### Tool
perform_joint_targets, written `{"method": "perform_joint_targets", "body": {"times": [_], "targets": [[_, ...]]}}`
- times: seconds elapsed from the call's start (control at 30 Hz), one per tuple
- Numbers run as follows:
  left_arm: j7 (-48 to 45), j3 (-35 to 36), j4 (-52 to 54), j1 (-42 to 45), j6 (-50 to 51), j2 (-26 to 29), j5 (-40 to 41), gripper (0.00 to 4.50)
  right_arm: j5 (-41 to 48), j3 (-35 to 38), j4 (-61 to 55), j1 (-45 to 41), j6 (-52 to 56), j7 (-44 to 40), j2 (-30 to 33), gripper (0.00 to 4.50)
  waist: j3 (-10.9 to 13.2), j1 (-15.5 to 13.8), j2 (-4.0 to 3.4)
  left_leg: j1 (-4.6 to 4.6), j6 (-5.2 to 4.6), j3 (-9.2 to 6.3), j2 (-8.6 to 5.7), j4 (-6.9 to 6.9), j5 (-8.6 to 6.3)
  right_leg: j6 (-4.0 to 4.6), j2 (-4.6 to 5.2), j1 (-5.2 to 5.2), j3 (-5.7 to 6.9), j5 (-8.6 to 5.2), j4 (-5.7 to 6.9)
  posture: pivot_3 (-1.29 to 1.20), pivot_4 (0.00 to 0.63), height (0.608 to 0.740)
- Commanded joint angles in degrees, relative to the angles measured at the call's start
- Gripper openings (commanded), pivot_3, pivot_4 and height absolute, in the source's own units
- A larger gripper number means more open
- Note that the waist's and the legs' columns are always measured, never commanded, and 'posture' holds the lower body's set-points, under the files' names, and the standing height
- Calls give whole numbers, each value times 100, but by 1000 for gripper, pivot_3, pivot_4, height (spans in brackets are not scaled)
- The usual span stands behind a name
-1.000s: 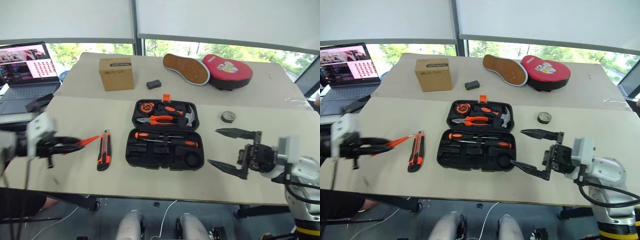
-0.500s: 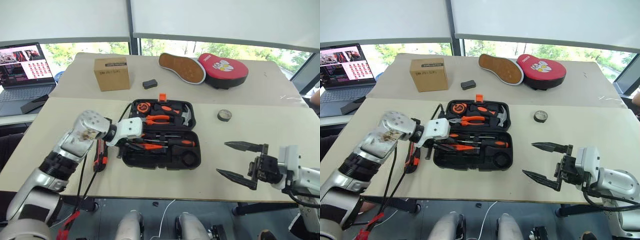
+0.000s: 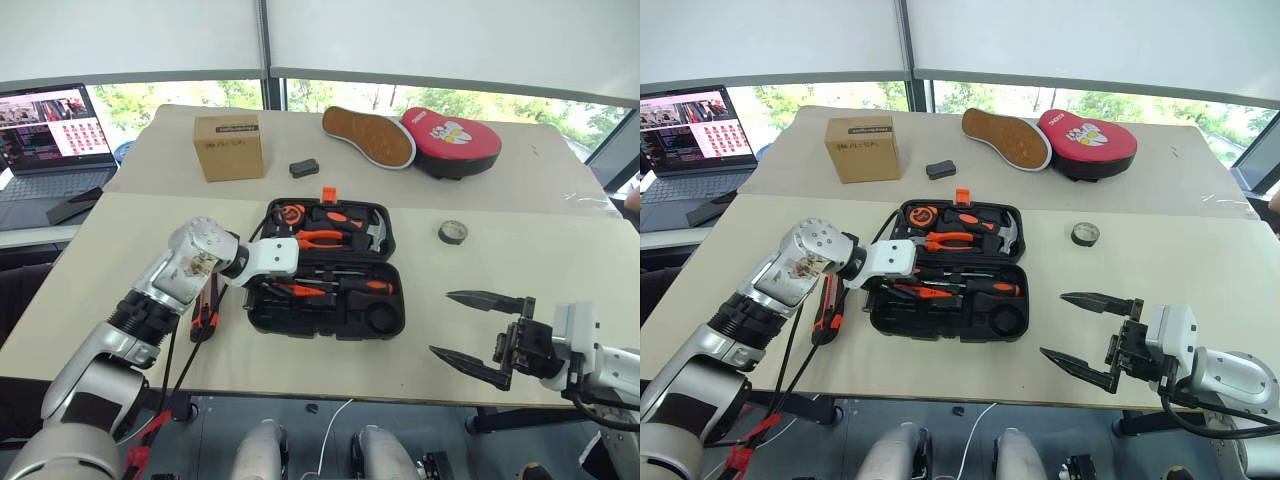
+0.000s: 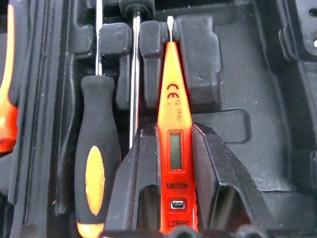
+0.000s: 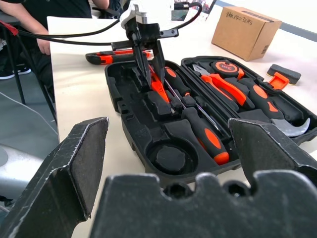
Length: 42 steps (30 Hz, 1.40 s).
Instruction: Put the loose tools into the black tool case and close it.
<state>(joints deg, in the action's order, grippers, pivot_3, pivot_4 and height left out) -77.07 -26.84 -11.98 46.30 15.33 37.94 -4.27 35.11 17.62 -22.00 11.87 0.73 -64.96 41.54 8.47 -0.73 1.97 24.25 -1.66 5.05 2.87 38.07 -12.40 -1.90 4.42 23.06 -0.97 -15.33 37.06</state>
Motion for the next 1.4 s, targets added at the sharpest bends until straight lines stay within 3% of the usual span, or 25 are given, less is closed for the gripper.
{"method": "perform_joint_targets", "body": {"times": [0.03,0.2,0.27,0.43,0.63,0.83,0.97,1.4], "targets": [[-131,-222,-49,41,79,87,-338,441,153,121,-207,-57,48,53,10,4500,0,1,0,-2,0,0,0,0,0,0,0,-1,0,0,1,0,150,740],[-119,-95,-36,-10,339,-117,-115,441,137,71,-186,-78,49,40,-12,4500,-3,3,-3,-7,0,-8,1,0,0,0,-1,-5,0,0,3,0,150,740],[-59,215,10,-38,275,-236,198,1448,132,30,-181,-75,44,25,-34,4500,-4,1,-6,-7,0,-11,1,3,0,0,0,-6,-1,0,4,0,150,740],[-124,979,222,16,48,-292,932,3269,133,8,-142,-51,23,-27,-46,4500,-3,-3,-4,13,-1,-24,2,15,0,0,0,6,2,0,5,0,150,740],[-14,1496,81,-207,-366,-219,1250,3269,79,-47,-1,-102,-19,-84,-83,4500,-3,3,-5,9,-1,-26,2,19,0,-1,0,0,4,1,7,0,150,740],[-9,1536,-59,-720,-306,-260,1395,1587,33,-127,44,-232,-35,-60,-184,4500,-4,11,-6,4,-2,-24,4,19,-1,-1,-1,0,2,1,10,0,150,740],[345,1521,-334,-1002,-481,-356,1223,82,34,-121,69,-285,-38,-65,-205,4500,-4,-13,-6,7,-2,-22,2,23,-1,-1,1,-2,5,1,9,0,150,740],[649,1200,-608,-1341,-958,-471,829,33,37,-143,59,-296,-18,-47,-222,4500,-7,2,-10,-6,-2,-20,3,25,-1,-2,1,-17,9,2,9,0,150,740]]}}
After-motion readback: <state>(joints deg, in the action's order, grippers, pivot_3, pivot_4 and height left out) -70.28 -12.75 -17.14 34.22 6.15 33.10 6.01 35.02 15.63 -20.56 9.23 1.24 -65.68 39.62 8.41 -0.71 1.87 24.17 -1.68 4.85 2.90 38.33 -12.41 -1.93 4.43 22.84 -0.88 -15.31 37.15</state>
